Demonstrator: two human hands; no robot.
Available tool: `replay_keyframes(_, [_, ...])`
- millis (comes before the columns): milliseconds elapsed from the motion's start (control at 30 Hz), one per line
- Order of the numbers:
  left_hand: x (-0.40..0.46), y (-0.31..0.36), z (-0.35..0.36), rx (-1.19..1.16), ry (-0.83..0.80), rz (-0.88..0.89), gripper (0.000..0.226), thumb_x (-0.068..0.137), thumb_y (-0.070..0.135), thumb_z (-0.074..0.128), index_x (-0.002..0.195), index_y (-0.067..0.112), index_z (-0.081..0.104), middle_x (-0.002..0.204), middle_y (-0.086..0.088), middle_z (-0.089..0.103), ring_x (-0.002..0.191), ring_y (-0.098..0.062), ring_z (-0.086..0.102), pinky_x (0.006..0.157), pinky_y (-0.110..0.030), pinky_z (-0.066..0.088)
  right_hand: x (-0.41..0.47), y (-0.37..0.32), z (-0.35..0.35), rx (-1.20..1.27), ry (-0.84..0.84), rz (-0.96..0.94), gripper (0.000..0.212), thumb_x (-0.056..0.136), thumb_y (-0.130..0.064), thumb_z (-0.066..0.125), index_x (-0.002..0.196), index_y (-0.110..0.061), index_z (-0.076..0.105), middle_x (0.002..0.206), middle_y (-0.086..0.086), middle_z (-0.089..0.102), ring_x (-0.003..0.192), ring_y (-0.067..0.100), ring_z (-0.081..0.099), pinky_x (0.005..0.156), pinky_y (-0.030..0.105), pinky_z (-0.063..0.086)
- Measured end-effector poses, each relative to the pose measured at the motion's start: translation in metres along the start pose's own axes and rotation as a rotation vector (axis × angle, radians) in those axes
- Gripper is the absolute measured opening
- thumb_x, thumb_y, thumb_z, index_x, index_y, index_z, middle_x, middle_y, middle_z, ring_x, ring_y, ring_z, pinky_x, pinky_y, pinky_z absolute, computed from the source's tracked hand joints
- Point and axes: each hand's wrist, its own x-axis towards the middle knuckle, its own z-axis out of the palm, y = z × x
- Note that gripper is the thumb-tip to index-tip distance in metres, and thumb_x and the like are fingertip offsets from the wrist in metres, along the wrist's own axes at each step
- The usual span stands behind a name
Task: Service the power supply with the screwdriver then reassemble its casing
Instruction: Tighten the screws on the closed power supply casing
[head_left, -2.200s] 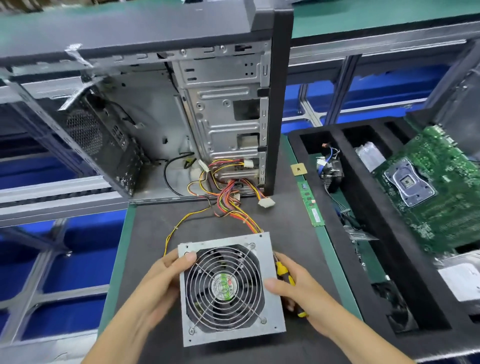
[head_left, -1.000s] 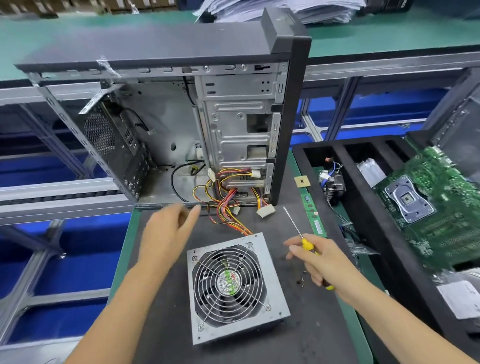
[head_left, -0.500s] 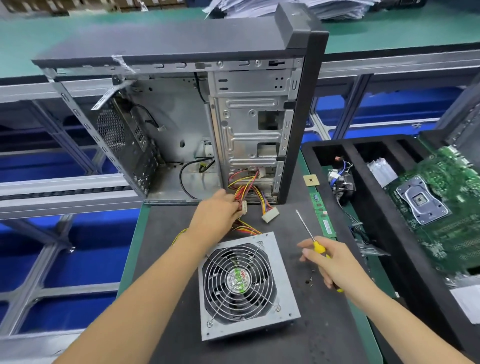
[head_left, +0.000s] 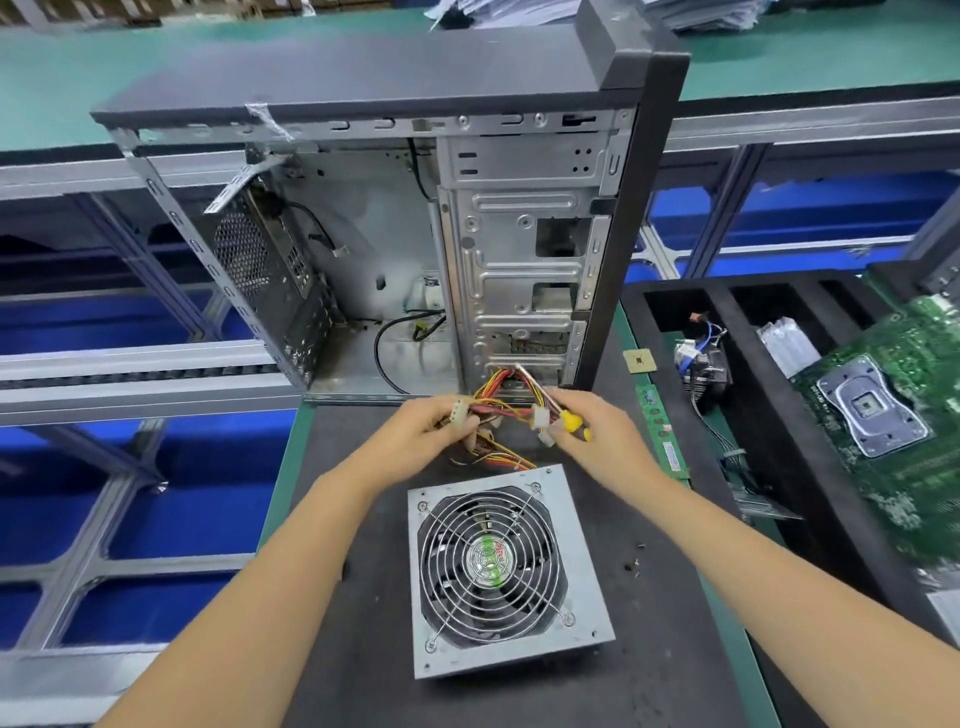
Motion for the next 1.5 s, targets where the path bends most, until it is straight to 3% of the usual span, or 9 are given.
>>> replay_keyframes(133, [0.012, 0.001, 0.007, 0.074, -0.052, -0.101, 0.025, 0.098, 0.022, 0.058, 0.076, 0.015, 0.068, 0.065, 0.024, 0.063, 0.064, 0.01, 0.054, 0.064, -0.009, 0.037, 0.012, -0.001, 0.021, -0.379, -0.003, 0.063, 0.058, 0.088, -0.02, 0.061, 0.141, -0.031, 0.04, 0.124, -0.004, 0.047, 0.087, 0.02, 0.058, 0.065, 0.026, 0.042])
replay_keyframes(233, [0.02, -0.001, 0.011, 0.019, 0.014, -0.146, 0.019, 0.092, 0.019, 0.066, 0.075, 0.016, 0.072, 0.076, 0.005, 0.072, 0.075, -0.009, 0.064, 0.072, -0.028, 0.049, 0.013, -0.001, 0.03, -0.571, -0.025, 0.061, 0.061, 0.089, -0.016, 0.057, 0.144, -0.026, 0.033, 0.127, 0.003, 0.041, 0.078, 0.024, 0.059, 0.064, 0.032, 0.046])
replay_keyframes(467, [0.025, 0.005, 0.016, -0.083, 0.068, -0.032, 0.043, 0.084, 0.011, 0.075, 0.05, 0.035, 0.062, 0.071, -0.002, 0.066, 0.072, -0.009, 0.06, 0.071, -0.029, 0.047, 0.005, 0.017, 0.013, -0.439, 0.017, 0.002, 0.055, 0.086, -0.021, 0.06, 0.138, -0.027, 0.045, 0.103, -0.001, 0.05, 0.086, 0.021, 0.056, 0.057, 0.026, 0.034])
replay_keyframes(633, [0.035, 0.003, 0.023, -0.042, 0.388, -0.178, 0.026, 0.086, 0.017, 0.073, 0.081, 0.019, 0.047, 0.096, -0.011, 0.061, 0.073, -0.009, 0.061, 0.065, -0.009, 0.045, 0.01, 0.017, 0.006, -0.447, -0.069, 0.003, 0.066, 0.086, -0.024, 0.057, 0.146, -0.021, 0.029, 0.088, -0.003, 0.035, 0.07, 0.017, 0.045, 0.05, 0.027, 0.028])
replay_keyframes(800, [0.053, 0.016, 0.031, 0.016, 0.422, -0.339, 0.024, 0.084, 0.026, 0.076, 0.088, 0.009, 0.059, 0.068, 0.007, 0.056, 0.066, -0.013, 0.053, 0.056, -0.024, 0.036, 0.008, 0.011, 0.01, -0.223, -0.259, -0.024, 0.06, 0.082, -0.021, 0.061, 0.136, -0.023, 0.037, 0.082, -0.008, 0.042, 0.068, 0.007, 0.048, 0.054, 0.023, 0.036])
replay_keyframes(967, [0.039, 0.02, 0.03, 0.05, 0.321, -0.117, 0.018, 0.095, 0.017, 0.061, 0.104, 0.004, 0.07, 0.066, 0.007, 0.068, 0.053, 0.003, 0.06, 0.053, -0.012, 0.044, 0.003, 0.016, -0.012, -0.019, -0.401, 0.147, 0.081, 0.079, -0.022, 0.068, 0.146, -0.028, 0.022, 0.071, -0.007, 0.058, 0.055, -0.003, 0.05, 0.051, 0.009, 0.037])
replay_keyframes(1133, [0.001, 0.007, 0.016, 0.34, 0.189, 0.425, 0.031, 0.094, 0.003, 0.053, 0.115, 0.016, 0.071, 0.127, 0.001, 0.061, 0.114, -0.016, 0.055, 0.099, -0.028, 0.041, 0.002, 0.015, -0.035, -0.152, -0.169, 0.031, 0.057, 0.081, -0.015, 0.068, 0.129, -0.031, 0.043, 0.073, -0.009, 0.055, 0.062, 0.006, 0.048, 0.053, 0.017, 0.035])
replay_keyframes(1333, [-0.044, -0.024, 0.029, -0.274, 0.704, -0.247, 0.012, 0.083, 0.012, 0.074, 0.081, 0.023, 0.071, 0.091, -0.001, 0.074, 0.084, -0.011, 0.067, 0.081, -0.02, 0.051, -0.026, -0.001, -0.027, 0.017, -0.067, 0.251, 0.029, 0.088, -0.019, 0.062, 0.117, -0.022, 0.06, 0.076, -0.003, 0.059, 0.05, 0.003, 0.047, 0.045, 0.018, 0.036])
replay_keyframes(1500, [-0.061, -0.031, 0.038, -0.668, 0.491, -0.631, 0.062, 0.063, 0.039, 0.088, 0.098, -0.008, 0.066, 0.096, -0.023, 0.071, 0.095, -0.039, 0.067, 0.096, -0.05, 0.048, -0.081, -0.016, -0.015, 0.549, -0.102, 0.565, 0.043, 0.086, -0.051, 0.06, 0.093, -0.01, 0.068, 0.037, 0.001, 0.037, 0.033, 0.015, 0.033, 0.039, 0.02, 0.028])
